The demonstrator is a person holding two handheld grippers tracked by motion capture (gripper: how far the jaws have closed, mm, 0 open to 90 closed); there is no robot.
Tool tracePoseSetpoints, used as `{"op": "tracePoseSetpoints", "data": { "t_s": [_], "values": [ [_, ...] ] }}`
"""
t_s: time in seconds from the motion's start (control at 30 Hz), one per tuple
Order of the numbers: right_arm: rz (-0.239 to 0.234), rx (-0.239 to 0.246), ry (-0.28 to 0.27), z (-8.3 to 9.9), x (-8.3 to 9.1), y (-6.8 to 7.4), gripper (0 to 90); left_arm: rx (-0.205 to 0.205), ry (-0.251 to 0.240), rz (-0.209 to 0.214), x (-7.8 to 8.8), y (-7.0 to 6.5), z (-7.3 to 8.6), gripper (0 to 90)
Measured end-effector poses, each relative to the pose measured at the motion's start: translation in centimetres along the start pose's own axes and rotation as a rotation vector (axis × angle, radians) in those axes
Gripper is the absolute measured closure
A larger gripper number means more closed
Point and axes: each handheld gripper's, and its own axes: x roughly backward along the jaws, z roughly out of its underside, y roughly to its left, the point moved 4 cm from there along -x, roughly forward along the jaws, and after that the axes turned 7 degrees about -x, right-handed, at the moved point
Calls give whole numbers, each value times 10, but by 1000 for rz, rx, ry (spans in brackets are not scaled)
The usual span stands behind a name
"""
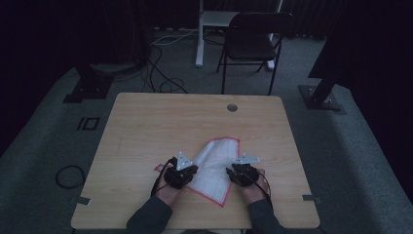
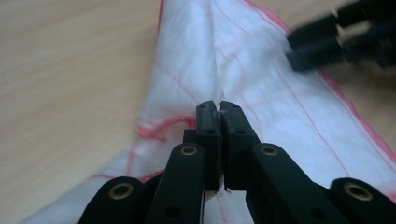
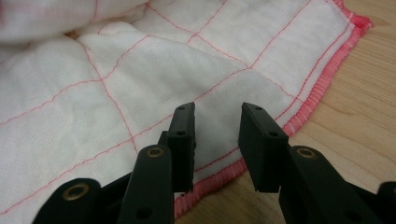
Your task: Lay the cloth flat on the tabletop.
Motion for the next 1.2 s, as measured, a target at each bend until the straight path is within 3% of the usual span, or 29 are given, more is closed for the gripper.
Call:
{"op": "tracePoseSetpoints", "data": {
  "t_s": [0.33,0.53,0.83,1.07,1.2],
  "values": [
    [-1,-1,-1,0,0,0,664,-24,38,58,0,-16,11,844],
    [-1,0,-2,0,0,0,664,-25,14,64,6,-17,8,810],
    [0,0,-5,0,0,0,663,28,-54,2,18,6,-8,729],
    [-1,-2,-6,0,0,0,663,96,-56,-25,4,30,-17,623],
    [-1,-3,-7,1,0,0,662,123,-34,-31,-7,36,-19,584]
  ]
}}
